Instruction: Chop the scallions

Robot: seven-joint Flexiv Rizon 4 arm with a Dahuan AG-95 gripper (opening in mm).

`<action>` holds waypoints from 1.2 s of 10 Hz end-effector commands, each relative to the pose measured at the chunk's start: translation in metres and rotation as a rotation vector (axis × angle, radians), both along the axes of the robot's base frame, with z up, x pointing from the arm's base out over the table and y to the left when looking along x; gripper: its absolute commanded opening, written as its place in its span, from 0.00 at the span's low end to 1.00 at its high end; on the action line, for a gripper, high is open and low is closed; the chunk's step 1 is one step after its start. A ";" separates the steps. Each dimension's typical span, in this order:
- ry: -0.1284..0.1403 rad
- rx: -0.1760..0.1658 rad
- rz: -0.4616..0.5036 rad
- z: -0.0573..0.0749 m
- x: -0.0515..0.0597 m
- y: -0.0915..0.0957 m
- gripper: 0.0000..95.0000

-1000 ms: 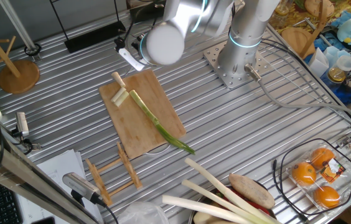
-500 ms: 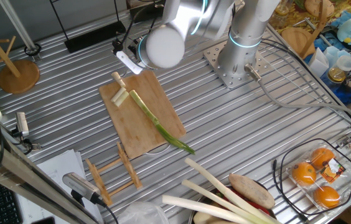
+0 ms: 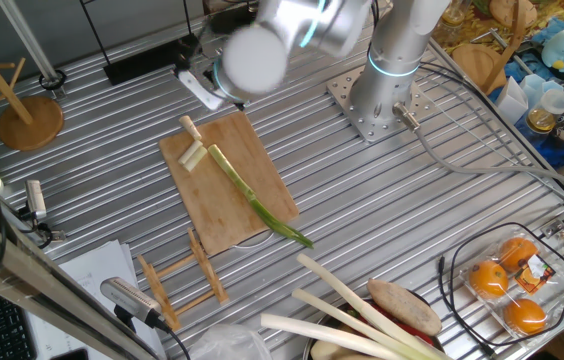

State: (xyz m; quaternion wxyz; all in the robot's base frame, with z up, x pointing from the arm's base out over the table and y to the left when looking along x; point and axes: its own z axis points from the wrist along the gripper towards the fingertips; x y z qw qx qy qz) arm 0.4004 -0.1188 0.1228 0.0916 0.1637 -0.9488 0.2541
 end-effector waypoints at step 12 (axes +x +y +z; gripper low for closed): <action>0.109 -0.012 -0.115 -0.012 -0.001 -0.013 0.00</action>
